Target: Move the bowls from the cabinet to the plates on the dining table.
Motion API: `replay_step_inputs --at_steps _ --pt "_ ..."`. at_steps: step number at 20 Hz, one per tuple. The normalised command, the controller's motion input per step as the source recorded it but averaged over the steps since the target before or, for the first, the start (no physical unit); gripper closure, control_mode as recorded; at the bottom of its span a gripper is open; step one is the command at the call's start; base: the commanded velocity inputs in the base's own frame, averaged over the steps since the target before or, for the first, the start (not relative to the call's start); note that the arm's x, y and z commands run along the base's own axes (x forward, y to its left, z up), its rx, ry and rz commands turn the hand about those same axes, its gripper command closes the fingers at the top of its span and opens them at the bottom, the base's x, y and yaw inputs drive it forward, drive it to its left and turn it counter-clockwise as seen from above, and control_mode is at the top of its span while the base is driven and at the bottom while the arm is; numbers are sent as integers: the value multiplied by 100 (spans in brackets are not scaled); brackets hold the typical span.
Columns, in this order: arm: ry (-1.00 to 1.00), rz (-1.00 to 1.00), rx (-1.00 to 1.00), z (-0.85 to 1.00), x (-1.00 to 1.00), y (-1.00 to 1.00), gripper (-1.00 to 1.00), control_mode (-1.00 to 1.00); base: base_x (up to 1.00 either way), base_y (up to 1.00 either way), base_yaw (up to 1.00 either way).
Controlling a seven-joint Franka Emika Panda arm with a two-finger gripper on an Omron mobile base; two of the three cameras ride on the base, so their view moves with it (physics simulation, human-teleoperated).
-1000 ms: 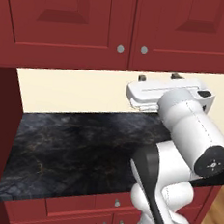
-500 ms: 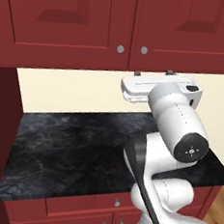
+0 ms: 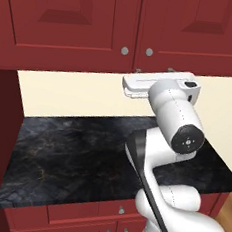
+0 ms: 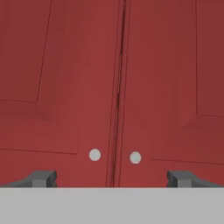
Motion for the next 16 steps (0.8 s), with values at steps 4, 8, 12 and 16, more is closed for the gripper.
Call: replay_step_inputs --at_steps 4,8,12,16 --pt "0 0 0 -4 25 2 -100 -100 0 0 0" --pt "0 0 0 -3 19 11 -100 -100 0 0 0" --pt "0 0 0 -4 24 10 -100 -100 0 0 0" --pt "0 0 0 -1 33 3 -100 -100 0 0 0"
